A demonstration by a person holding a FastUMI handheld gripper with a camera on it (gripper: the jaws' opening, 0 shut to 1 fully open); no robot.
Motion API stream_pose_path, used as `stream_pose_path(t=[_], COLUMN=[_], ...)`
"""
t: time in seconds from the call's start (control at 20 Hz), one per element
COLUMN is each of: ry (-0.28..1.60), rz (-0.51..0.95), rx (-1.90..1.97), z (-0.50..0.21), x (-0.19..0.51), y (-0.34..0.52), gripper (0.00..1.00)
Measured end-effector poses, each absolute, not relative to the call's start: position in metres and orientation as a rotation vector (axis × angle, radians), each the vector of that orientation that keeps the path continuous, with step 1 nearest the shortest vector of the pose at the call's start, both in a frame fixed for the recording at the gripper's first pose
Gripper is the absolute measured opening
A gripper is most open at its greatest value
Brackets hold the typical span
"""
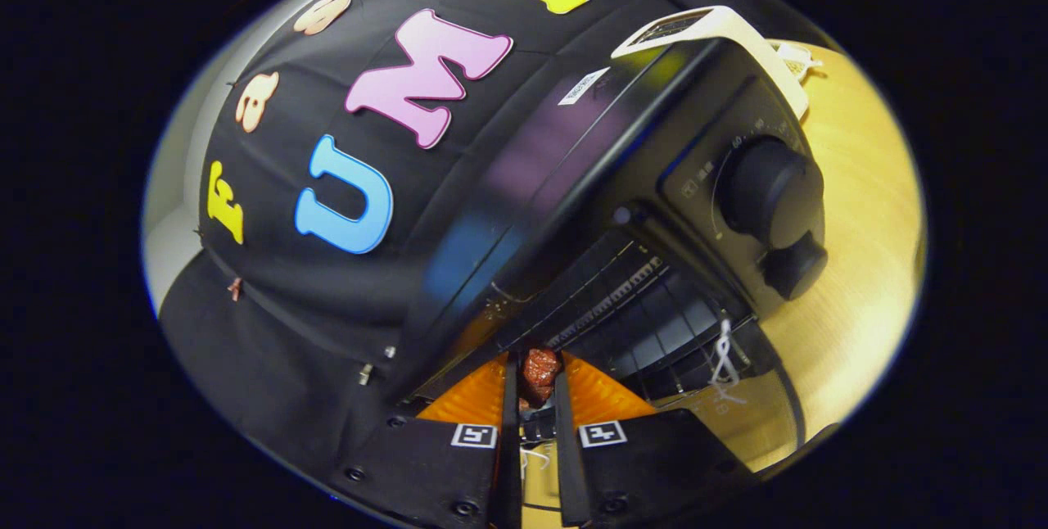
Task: Open the toaster oven, put the food inside, and close the toaster oven door.
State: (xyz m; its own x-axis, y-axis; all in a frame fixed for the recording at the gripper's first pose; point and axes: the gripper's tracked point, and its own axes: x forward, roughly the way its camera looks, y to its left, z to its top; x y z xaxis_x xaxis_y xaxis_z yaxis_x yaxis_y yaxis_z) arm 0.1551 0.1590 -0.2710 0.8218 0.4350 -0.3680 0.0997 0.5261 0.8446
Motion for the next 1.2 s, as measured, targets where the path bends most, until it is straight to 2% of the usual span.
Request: stream_pose_path(t=[0.35,0.45,0.5,0.55,0.6,0.75,1.2], ry=[0.625,0.621,0.627,0.629,0.633,0.653,0.690], rz=[0.071,0.059,0.056,0.053,0.055,0.056,0.154], rx=[0.881,0.867,0.861,0.855,0.845,0.791,0.492], z=[-0.284,-0.280,-0.279,-0.277,-0.276,-0.272,-0.273], x=[0.150,0.147,0.145,0.141,0.136,0.116,0.023], y=[0.116,0.107,0.105,0.102,0.101,0.099,0.102], gripper=[0.54,0.59,0.71,0.73,0.82,0.96,0.98])
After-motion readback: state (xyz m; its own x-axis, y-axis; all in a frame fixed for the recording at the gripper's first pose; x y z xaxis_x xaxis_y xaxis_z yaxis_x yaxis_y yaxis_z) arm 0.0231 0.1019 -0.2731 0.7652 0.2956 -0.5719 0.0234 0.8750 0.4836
